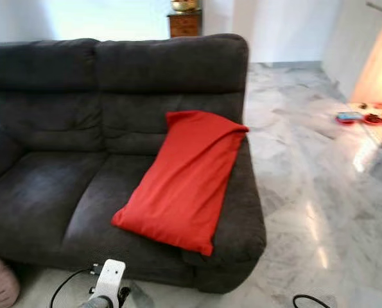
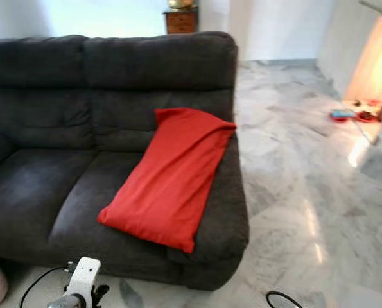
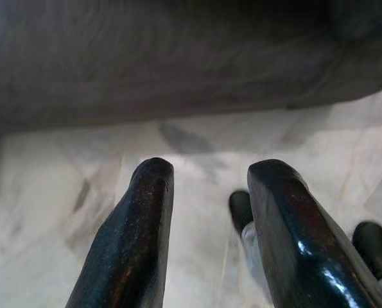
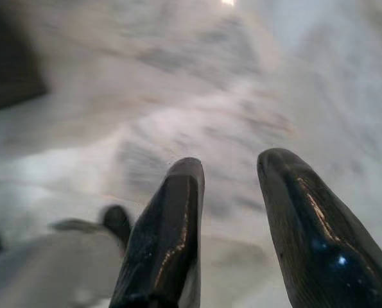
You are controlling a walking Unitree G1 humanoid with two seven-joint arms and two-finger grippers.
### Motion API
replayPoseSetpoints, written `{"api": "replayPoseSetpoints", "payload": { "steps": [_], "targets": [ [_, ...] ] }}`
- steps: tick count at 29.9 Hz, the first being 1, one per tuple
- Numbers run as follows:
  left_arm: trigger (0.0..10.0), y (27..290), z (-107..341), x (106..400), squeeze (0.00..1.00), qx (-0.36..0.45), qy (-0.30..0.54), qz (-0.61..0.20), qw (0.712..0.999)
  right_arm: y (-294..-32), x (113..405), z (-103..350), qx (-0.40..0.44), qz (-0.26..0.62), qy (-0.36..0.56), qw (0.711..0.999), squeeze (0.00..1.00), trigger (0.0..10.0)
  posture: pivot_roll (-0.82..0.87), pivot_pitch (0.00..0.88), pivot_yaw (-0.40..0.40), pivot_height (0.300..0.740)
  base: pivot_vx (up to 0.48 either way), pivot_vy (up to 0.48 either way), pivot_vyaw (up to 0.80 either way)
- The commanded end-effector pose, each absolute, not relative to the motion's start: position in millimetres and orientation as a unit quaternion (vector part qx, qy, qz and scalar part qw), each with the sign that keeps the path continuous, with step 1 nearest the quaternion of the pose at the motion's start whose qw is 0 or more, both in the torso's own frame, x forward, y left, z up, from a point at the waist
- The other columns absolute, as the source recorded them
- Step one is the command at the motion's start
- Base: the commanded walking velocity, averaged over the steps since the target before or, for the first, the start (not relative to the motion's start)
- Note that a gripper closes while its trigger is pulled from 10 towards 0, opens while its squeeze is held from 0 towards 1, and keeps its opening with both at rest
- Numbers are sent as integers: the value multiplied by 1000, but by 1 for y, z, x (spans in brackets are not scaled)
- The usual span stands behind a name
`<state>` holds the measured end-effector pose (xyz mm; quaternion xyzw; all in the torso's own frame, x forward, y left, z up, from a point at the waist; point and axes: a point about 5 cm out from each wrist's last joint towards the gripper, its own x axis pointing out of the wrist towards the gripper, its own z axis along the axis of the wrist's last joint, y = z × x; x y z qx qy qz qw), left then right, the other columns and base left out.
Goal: Move the pillow to the sofa from floor
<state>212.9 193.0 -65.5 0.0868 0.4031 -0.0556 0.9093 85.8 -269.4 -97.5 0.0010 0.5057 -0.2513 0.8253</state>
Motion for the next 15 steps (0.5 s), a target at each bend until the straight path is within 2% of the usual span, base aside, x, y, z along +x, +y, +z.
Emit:
{"api": "replayPoseSetpoints", "payload": {
  "steps": [1,6,10,15],
  "targets": [
    [10000,198,-63,215,0,96,403,-51,909,-271,77,-99,-3,-262,522,812,0,10000,-137,0,38,740,0,0,0],
    [10000,204,-64,213,0,88,403,-31,911,-253,76,-105,5,-209,536,818,0,10000,-82,0,10,740,0,0,0],
    [10000,210,-65,208,0,81,403,-18,912,-236,88,-107,28,-201,526,826,0,10000,-46,0,3,740,0,0,0],
    [10000,213,-67,203,0,76,406,-11,910,-228,95,-107,35,-193,521,831,0,10000,-21,0,-5,740,0,0,0]
  ]
}}
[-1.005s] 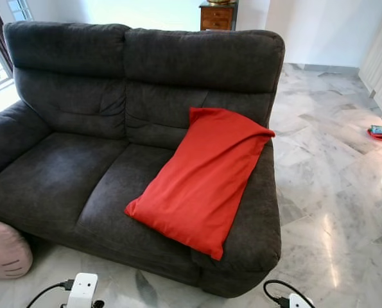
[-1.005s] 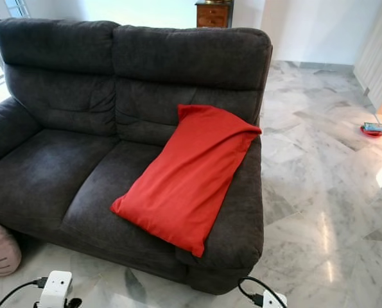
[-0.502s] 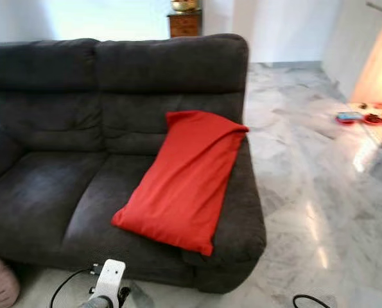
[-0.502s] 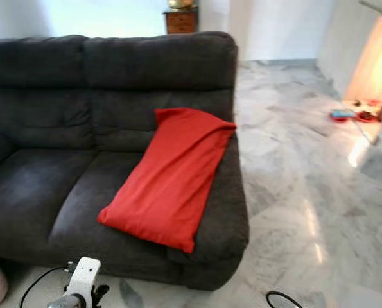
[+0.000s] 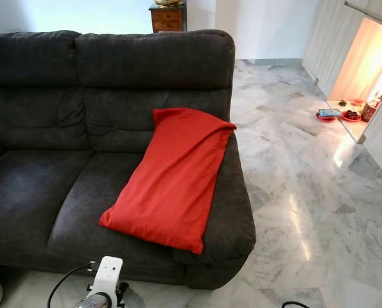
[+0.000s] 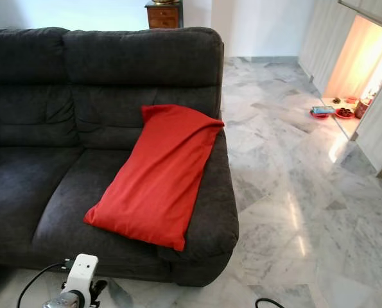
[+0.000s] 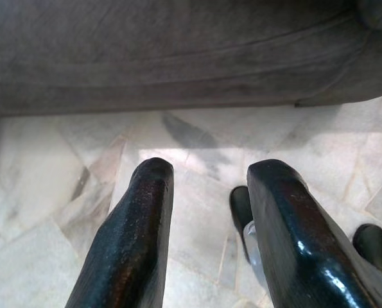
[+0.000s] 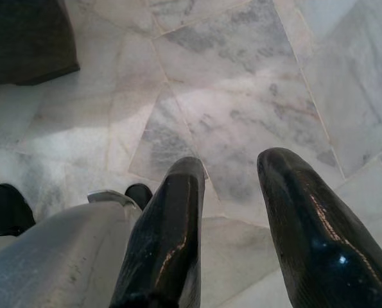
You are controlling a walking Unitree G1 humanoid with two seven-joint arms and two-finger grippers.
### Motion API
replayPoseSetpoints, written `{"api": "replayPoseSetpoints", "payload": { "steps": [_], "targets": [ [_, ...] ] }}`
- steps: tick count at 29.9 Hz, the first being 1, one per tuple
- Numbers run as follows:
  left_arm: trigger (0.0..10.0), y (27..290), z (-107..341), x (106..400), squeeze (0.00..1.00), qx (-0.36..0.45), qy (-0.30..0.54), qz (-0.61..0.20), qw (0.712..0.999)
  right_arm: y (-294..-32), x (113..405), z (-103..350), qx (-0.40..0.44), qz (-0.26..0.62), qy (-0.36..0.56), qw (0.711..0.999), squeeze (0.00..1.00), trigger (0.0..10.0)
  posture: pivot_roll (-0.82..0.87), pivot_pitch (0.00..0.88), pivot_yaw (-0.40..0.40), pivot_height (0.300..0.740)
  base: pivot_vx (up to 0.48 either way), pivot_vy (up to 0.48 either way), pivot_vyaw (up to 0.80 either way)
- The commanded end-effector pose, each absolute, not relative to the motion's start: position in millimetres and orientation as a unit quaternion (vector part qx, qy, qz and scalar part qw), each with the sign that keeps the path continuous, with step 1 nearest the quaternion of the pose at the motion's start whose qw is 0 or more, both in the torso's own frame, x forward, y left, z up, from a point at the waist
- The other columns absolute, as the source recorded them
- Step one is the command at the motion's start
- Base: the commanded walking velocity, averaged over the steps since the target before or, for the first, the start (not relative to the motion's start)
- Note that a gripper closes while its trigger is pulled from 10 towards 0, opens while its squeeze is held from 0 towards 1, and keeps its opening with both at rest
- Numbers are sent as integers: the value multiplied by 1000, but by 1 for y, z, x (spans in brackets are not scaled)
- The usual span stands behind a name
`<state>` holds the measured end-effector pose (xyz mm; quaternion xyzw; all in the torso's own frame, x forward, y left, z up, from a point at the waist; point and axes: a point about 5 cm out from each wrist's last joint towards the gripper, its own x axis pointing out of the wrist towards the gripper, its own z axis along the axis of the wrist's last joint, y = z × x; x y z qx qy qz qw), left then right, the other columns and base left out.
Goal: Move the pillow to the sofa from floor
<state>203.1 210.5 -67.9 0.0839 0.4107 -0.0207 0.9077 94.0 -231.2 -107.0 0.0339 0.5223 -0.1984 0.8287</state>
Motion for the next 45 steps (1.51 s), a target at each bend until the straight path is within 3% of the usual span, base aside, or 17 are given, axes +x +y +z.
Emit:
{"api": "replayPoseSetpoints", "payload": {
  "steps": [1,13,20,34,45],
  "targets": [
    [10000,213,-67,203,0,74,406,-9,911,-227,95,-108,35,-191,521,831,0,10000,-21,0,-5,740,0,0,0],
    [10000,212,-76,189,0,23,429,23,903,-224,96,-107,47,-170,502,847,0,10000,14,0,-35,740,0,0,0],
    [10000,208,-84,174,0,20,451,19,892,-216,115,-103,59,-154,481,861,0,10000,7,0,-36,740,0,0,0],
    [10000,207,-84,174,0,16,453,26,891,-205,120,-104,74,-138,476,865,0,10000,20,0,-37,740,0,0,0],
    [10000,207,-83,176,0,17,452,24,891,-204,124,-103,72,-132,474,868,0,10000,24,0,-38,740,0,220,0]
  ]
}}
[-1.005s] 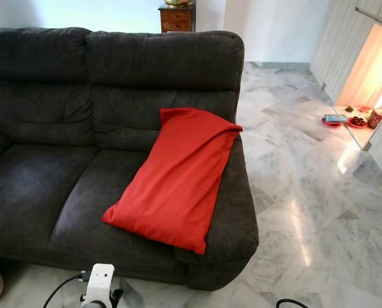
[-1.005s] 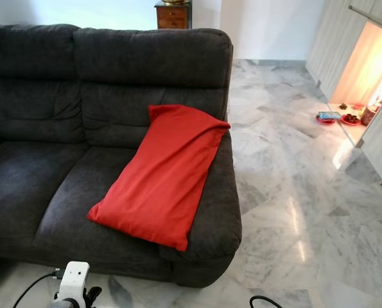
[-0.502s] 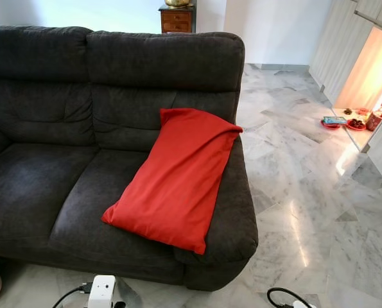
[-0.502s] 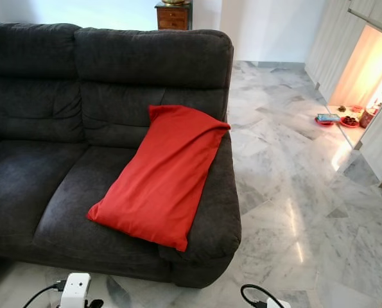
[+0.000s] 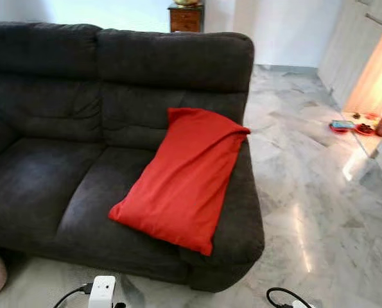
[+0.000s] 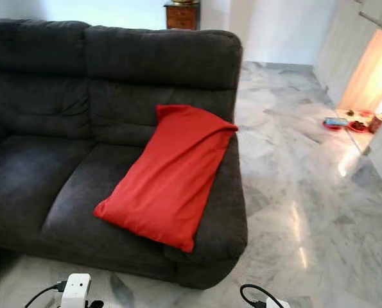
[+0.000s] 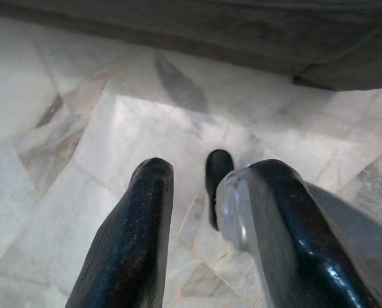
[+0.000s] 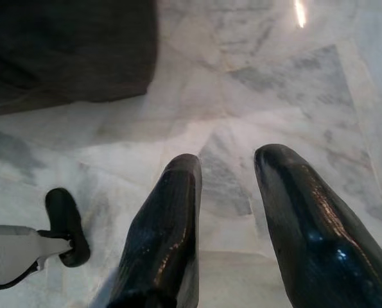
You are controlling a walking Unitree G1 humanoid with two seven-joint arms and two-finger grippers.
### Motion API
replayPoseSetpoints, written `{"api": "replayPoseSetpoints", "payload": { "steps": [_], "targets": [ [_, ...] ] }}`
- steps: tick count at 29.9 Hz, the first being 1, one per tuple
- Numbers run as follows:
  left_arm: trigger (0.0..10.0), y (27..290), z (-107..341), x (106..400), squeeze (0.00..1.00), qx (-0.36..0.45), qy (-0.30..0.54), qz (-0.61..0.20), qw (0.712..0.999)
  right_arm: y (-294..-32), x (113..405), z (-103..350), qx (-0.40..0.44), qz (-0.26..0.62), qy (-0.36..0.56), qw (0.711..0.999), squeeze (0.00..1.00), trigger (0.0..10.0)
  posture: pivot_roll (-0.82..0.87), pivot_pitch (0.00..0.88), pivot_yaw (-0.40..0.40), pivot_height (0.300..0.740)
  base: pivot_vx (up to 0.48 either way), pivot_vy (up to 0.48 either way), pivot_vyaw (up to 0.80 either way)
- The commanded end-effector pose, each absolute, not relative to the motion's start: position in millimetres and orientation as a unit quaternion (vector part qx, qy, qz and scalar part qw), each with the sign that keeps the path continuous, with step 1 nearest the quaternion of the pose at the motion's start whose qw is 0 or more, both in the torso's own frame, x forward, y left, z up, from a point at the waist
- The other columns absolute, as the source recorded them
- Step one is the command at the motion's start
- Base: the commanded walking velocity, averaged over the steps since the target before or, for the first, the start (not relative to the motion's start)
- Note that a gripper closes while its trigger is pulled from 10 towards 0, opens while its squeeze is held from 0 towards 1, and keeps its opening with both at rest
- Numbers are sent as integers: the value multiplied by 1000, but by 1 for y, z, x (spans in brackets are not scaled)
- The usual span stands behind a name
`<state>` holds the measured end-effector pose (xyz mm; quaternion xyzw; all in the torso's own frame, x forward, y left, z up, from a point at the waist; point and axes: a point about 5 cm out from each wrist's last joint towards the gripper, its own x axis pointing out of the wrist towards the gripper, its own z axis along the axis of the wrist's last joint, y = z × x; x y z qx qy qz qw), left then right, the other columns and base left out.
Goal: Move the pillow to the sofa from floor
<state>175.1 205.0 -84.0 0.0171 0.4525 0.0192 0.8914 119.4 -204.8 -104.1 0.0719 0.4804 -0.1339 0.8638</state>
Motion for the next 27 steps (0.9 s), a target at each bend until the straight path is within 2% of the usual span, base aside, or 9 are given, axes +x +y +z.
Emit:
{"api": "replayPoseSetpoints", "payload": {
  "steps": [1,19,25,27],
  "targets": [
    [10000,207,-83,176,0,18,452,24,891,-204,124,-103,72,-132,474,868,0,10000,24,0,-38,740,0,0,0],
    [10000,208,-82,178,0,17,453,22,891,-199,126,-103,65,-121,475,869,0,10000,20,0,-33,740,0,0,23],
    [10000,209,-82,178,0,17,453,21,891,-199,126,-103,61,-116,475,870,0,10000,23,0,-36,740,0,414,0],
    [10000,209,-82,177,0,17,453,22,891,-198,126,-103,56,-109,479,869,0,10000,22,0,-37,740,0,412,613]
  ]
}}
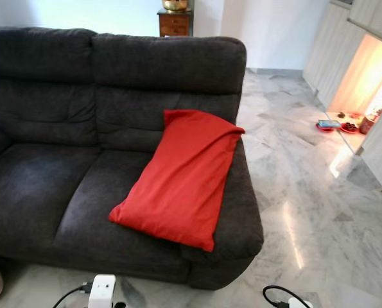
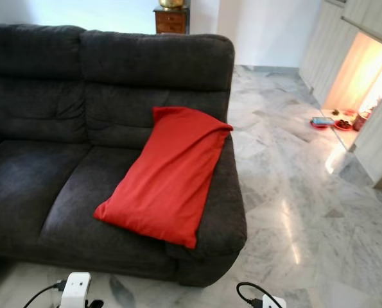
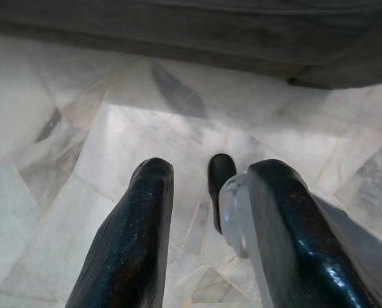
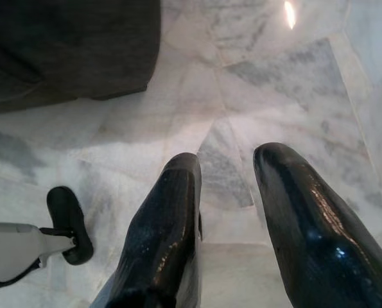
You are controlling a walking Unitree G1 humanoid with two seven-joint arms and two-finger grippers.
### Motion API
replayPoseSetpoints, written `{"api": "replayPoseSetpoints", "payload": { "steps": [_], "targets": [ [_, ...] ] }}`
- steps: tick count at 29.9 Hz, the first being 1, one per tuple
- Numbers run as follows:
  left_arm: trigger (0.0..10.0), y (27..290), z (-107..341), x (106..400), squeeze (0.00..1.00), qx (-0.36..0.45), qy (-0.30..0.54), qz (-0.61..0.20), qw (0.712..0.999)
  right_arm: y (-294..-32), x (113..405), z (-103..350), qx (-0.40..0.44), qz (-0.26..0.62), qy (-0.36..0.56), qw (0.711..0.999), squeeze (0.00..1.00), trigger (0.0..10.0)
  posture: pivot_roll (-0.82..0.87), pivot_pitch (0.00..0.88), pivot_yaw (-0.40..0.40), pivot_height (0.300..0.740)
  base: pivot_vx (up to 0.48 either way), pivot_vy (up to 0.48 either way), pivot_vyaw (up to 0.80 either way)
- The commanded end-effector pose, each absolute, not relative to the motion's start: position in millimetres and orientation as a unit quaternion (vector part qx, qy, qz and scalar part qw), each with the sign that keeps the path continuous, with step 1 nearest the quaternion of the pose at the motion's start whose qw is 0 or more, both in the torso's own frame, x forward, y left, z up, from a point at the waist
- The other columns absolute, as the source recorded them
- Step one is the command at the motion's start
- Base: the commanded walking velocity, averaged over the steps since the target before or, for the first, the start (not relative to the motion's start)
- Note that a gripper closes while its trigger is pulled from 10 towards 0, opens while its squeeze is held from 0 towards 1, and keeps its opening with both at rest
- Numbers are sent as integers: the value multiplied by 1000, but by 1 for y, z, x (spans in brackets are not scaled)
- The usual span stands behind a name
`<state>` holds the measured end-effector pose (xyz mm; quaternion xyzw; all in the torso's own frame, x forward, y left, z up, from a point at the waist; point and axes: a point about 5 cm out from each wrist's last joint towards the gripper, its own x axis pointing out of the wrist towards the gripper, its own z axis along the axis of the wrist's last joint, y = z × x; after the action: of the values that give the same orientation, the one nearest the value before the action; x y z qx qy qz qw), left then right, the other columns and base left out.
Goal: Move the pillow to the sofa from floor
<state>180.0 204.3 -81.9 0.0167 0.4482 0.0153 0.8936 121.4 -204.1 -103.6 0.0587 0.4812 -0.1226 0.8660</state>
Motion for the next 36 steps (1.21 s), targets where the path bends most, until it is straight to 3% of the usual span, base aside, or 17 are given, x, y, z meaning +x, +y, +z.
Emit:
{"api": "replayPoseSetpoints", "payload": {
  "steps": [1,36],
  "targets": [
    [10000,209,-82,177,0,17,453,22,891,-198,125,-103,57,-110,479,869,0,10000,22,0,-37,740,0,412,613],
    [10000,211,-82,177,0,21,454,15,891,-197,124,-104,72,-110,483,866,0,10000,25,0,-39,740,0,406,92]
  ]
}}
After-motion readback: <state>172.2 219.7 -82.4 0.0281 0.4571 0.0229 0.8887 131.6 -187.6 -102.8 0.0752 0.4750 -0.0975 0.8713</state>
